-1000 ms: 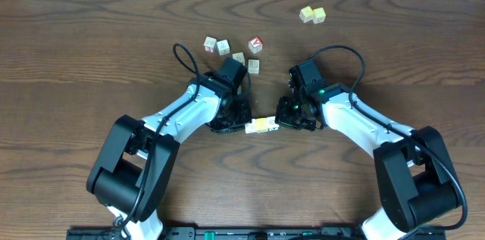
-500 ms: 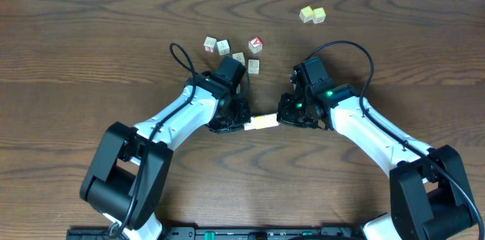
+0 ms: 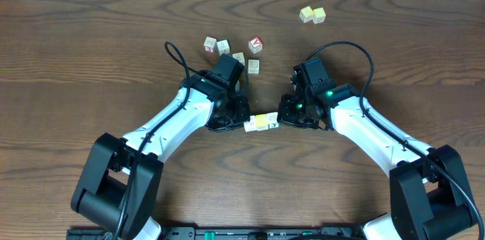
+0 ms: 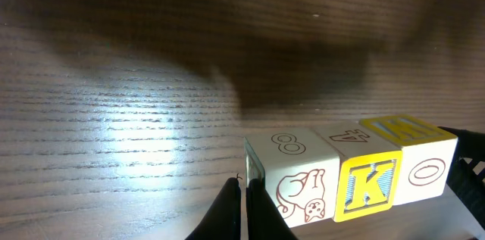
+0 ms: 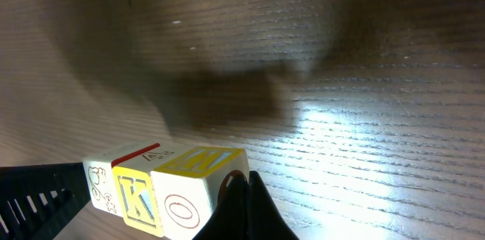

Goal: Lift 3 blocks

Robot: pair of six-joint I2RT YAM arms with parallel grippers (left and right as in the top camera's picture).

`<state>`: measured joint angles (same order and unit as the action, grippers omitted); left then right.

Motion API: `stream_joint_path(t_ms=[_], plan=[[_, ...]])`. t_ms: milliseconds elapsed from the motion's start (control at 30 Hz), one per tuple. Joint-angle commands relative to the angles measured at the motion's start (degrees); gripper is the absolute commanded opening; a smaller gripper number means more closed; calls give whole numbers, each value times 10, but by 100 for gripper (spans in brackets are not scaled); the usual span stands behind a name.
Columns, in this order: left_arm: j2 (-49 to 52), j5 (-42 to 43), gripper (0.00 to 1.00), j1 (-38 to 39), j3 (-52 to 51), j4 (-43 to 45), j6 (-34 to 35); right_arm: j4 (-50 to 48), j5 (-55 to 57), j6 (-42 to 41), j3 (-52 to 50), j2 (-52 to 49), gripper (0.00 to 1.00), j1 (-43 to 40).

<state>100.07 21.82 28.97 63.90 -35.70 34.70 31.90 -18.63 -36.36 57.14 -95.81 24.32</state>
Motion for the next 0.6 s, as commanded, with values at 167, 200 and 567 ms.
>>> stream_joint_path(t_ms=[167,200,567], plan=[[-55,63,7,10,1,10,-1,-18,-104,8,2,13,1,11],[-59,63,7,10,1,10,-1,-19,-106,6,2,14,1,11],[-68,63,7,10,1,10,6,-21,-108,4,2,59,1,11]])
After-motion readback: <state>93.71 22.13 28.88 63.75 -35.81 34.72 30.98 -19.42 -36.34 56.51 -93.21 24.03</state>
